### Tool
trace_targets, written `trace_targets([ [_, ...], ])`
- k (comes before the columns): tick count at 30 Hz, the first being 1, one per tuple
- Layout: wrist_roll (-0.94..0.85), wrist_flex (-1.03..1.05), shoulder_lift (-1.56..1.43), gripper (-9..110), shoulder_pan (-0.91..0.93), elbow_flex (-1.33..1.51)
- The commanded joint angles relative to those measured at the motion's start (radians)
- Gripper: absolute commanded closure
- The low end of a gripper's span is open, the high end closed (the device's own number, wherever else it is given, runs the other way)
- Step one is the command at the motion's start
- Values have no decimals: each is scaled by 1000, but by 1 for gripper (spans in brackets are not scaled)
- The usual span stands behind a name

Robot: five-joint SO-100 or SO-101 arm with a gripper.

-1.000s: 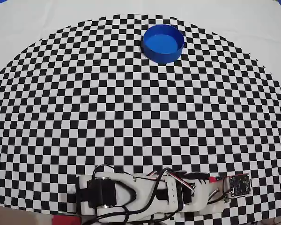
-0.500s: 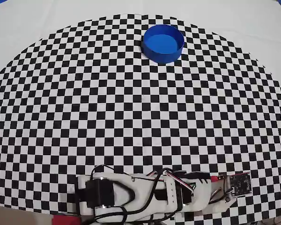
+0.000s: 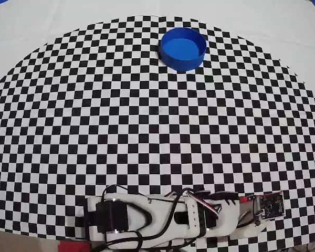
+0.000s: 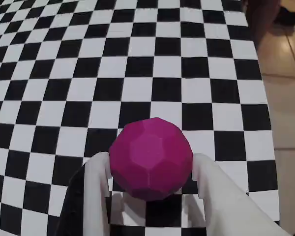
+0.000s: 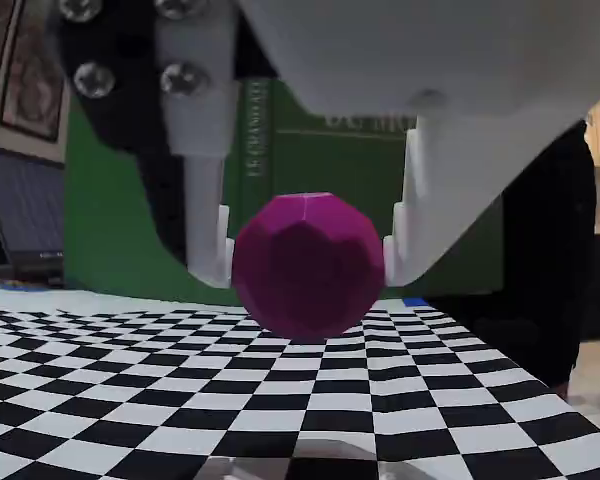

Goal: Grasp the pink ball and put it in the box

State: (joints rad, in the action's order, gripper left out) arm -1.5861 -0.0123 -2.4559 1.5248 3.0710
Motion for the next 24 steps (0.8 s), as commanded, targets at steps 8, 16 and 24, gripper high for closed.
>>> trace_targets([
  [8,-8,-17,-31,101,0,-52],
  [16,-8,-17,-40,101,-3,-74],
  [24,-8,-17,-31,101,-9,-137],
])
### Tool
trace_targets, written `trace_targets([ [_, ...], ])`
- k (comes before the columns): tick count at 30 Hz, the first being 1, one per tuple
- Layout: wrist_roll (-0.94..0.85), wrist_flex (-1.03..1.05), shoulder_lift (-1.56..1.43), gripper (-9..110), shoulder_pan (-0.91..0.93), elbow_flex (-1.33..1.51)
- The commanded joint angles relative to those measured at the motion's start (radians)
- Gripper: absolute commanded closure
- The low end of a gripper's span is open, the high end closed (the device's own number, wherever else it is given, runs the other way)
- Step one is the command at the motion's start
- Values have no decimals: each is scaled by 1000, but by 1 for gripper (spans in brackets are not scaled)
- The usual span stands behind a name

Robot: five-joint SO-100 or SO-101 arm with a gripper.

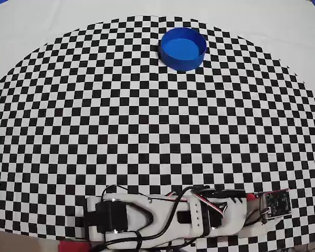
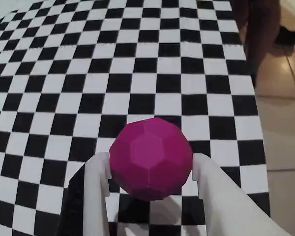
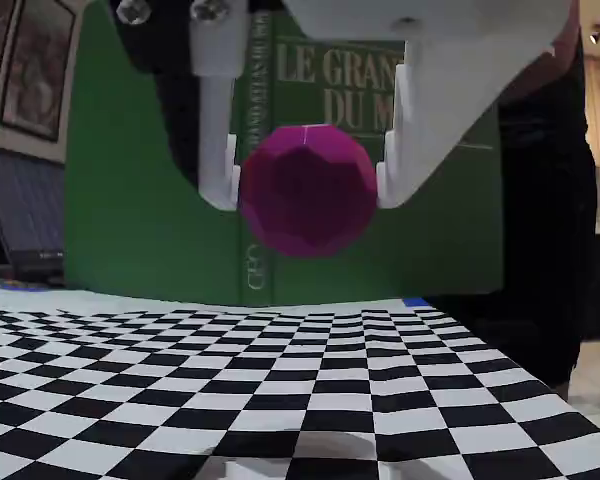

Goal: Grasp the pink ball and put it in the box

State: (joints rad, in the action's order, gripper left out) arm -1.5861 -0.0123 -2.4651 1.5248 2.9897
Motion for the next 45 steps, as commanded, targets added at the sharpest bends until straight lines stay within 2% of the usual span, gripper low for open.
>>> trace_targets([
  [1,-8,-17,-18,101,-11,-69],
  [32,-8,-17,67,101,-98,-339],
  [45,-6,-17,153,101,-207,-413],
])
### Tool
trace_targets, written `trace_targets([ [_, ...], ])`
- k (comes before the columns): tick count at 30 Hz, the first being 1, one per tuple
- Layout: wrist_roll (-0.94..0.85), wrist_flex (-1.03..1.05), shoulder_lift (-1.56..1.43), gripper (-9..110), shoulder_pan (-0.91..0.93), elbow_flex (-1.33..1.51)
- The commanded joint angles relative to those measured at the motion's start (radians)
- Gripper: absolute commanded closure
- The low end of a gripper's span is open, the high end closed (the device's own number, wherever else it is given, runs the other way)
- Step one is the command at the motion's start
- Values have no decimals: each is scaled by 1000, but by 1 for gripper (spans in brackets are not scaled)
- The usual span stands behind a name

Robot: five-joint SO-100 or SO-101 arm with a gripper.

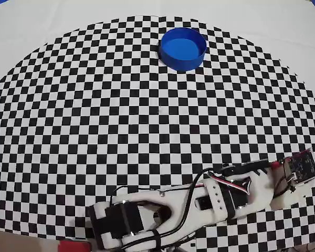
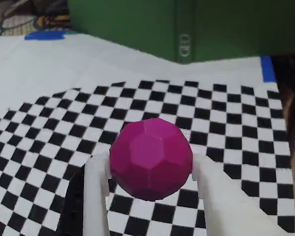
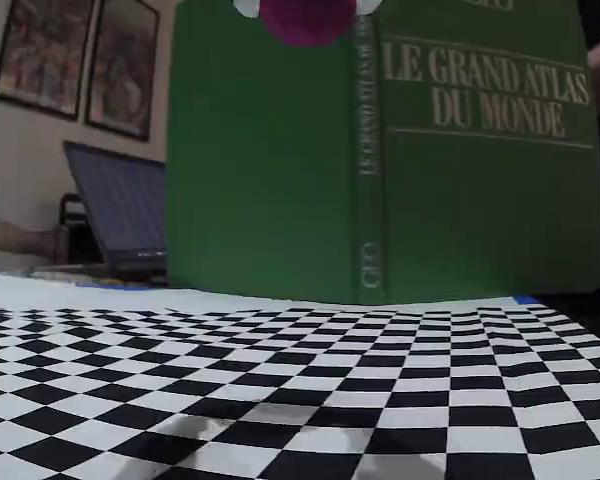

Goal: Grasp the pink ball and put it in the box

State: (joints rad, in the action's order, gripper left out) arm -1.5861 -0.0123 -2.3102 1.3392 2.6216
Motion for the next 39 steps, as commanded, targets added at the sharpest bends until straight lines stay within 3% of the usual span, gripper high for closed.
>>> trace_targets([
  [1,-6,-17,0,101,-32,-44],
  [39,-5,-23,9,101,-515,-58],
])
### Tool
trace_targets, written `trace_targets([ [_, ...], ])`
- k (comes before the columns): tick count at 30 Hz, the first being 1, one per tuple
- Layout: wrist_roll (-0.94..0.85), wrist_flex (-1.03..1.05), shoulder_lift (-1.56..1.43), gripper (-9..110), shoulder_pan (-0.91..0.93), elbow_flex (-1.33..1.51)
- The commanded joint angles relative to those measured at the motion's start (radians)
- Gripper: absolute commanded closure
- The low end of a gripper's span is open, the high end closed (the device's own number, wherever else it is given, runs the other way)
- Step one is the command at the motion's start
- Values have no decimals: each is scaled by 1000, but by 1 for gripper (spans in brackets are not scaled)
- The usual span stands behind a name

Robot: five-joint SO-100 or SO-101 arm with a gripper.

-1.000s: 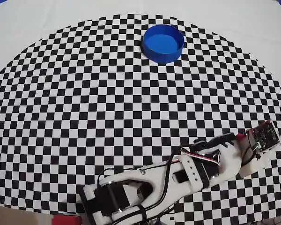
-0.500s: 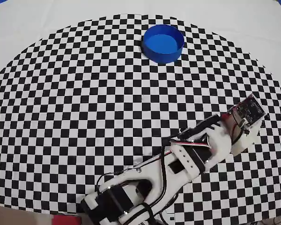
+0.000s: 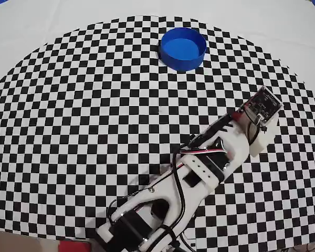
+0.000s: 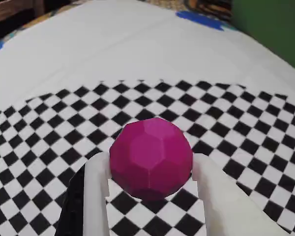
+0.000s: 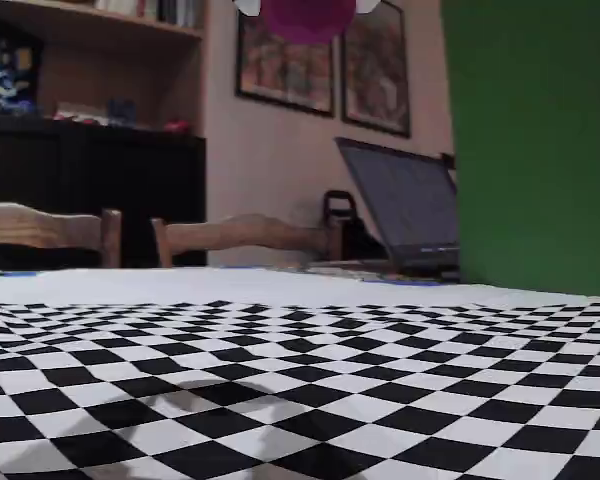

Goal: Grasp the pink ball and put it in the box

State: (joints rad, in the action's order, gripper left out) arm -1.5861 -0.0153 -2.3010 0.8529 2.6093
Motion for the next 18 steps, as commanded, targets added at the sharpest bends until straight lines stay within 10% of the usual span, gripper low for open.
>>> trace_targets([
  [1,-5,-21,-2,101,-46,-46],
  [18,-3,-21,25,101,-298,-44],
])
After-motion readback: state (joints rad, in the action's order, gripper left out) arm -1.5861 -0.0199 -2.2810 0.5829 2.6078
